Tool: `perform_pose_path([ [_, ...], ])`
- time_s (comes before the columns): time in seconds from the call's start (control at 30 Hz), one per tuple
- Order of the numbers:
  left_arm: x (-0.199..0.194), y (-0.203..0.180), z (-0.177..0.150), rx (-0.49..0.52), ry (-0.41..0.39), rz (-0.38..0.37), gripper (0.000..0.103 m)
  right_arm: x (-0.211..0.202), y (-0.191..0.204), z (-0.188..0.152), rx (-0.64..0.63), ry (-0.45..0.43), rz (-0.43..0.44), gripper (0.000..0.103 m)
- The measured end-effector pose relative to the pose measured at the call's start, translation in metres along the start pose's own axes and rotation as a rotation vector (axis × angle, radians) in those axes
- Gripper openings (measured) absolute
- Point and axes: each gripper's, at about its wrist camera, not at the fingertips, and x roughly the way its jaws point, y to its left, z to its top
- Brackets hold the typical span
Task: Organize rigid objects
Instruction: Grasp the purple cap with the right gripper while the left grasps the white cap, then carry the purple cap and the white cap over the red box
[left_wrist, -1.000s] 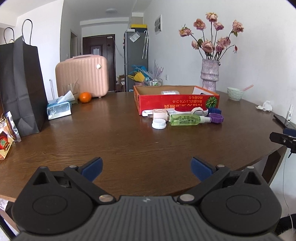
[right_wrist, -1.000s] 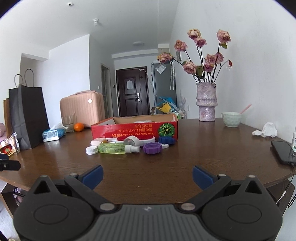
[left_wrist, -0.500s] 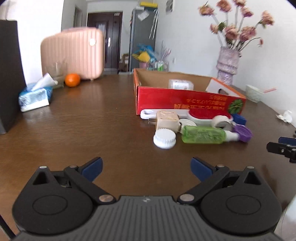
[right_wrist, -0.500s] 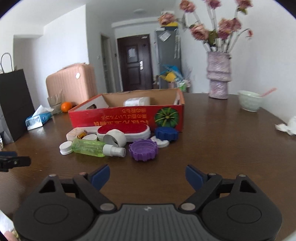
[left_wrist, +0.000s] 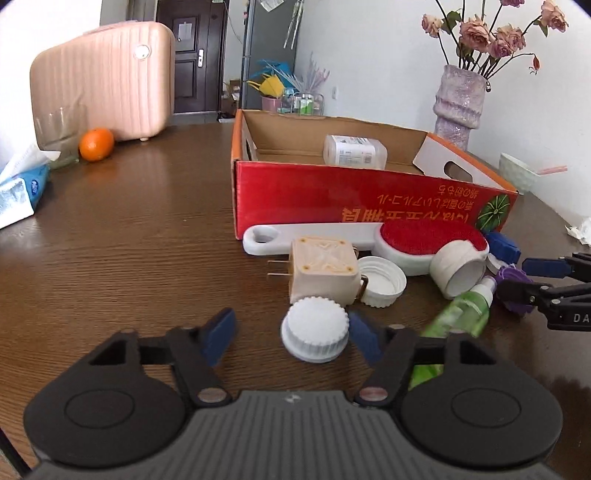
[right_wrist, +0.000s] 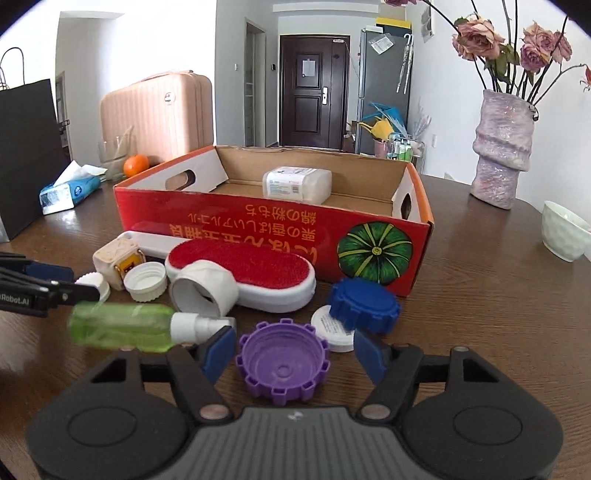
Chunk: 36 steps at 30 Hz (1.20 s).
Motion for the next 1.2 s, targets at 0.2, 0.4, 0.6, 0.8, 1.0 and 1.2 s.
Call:
perform_pose_path([
  [0.2,-0.002,-0.003,-0.001,0.006,-0.004,-0.017,0.039,0.002,-0.006,-0.006,0.04,0.016,0.003,0.052],
  [0.4,-0.021,-0.008,-0.005,0.002,-0.024,-0.015,0.039,-0.011,-0.005,-0.012,0.055,-0.006,-0.022,0.052],
  [0.6,-0.07,-0.012,-0.023,-0.023,-0.064,-0.014,0.039,-0.051,0.0,-0.025,0.068,-0.049,-0.057,0.052],
  [0.8,-0.119,-0.022,-0.055,-0.018,-0.09,-0.002,0.039,-0.099,0.016,-0.059,0.11,-0.057,-0.013,0.052],
  [1.0,-0.158,-0.029,-0.081,-0.026,-0.112,0.0,0.039,-0.131,0.059,-0.091,0.079,-0.047,0.091,0.052],
  [1.2,-0.195,-0.034,-0.103,-0.027,-0.169,0.001,0.039,-0.164,0.093,-0.106,0.007,-0.105,0.115,0.052],
])
